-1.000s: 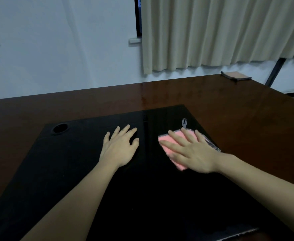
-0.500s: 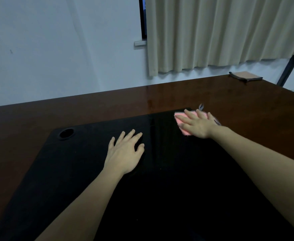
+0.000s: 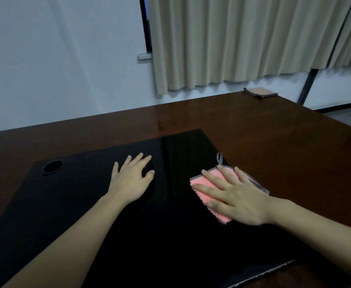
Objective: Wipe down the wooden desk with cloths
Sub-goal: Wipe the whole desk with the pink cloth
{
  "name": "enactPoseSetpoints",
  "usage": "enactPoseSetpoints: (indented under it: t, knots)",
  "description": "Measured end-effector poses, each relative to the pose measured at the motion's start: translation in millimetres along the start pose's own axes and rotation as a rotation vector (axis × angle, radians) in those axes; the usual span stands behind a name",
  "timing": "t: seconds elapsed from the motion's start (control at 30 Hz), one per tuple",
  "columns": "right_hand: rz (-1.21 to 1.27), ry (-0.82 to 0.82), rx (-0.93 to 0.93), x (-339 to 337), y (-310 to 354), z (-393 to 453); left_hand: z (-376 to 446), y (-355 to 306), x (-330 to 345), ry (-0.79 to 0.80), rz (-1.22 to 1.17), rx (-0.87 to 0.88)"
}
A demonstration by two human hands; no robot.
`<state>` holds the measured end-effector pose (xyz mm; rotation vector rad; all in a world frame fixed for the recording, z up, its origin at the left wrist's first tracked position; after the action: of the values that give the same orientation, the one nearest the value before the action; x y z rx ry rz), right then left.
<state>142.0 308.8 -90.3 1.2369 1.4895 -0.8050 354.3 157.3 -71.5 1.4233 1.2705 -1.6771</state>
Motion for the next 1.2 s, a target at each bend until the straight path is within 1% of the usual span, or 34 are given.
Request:
enactPoseSetpoints:
  t: [0.13, 0.23, 0.4, 0.53, 0.7, 0.83, 0.97, 1.1, 1.2]
  knots:
    - [0.005, 0.001, 0.01, -5.9, -18.2, 15.7, 10.8, -38.0, 5.7, 0.008, -0.034, 0.089]
    - [-0.012, -0.035, 0.096, -20.1, -56.7, 49.2, 23.5, -60.8, 12.1, 0.017, -0.032, 0.133]
    - [0.013, -0.074, 0.288, -48.3, -131.9, 110.2, 46.0, -81.9, 24.6, 0.033, -0.06, 0.135]
    - [0.054, -0.07, 0.338, -58.3, -158.6, 135.7, 48.2, -85.8, 38.9, 0.038, -0.021, 0.116]
    - [0.003, -0.063, 0.304, -48.5, -140.9, 111.1, 44.9, -82.8, 39.5, 0.029, -0.01, 0.112]
    - [-0.022, -0.018, 0.159, -27.4, -95.6, 56.5, 44.1, -84.6, 39.9, 0.02, -0.007, 0.107]
    - [-0.024, -0.024, 0.011, -6.5, -57.7, 2.3, 44.8, -83.7, 38.9, 0.008, -0.004, 0.094]
    - [-0.029, -0.006, -0.002, -5.2, -65.3, -2.3, 46.2, -84.2, 37.8, 0.004, 0.002, 0.093]
    - [-0.052, -0.042, 0.076, -17.2, -89.5, 22.4, 46.3, -83.2, 37.2, 0.002, 0.006, 0.091]
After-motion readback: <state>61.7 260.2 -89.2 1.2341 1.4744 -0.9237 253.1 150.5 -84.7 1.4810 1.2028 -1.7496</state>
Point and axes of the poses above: each hand's wrist, its own z-axis towards the middle knuckle, its own x-axis out of the palm, y = z × x, the point moved 9 cm from there along z, towards the middle knuckle, and after that the axes turned 1 degree about y, right-handed, at the moved point
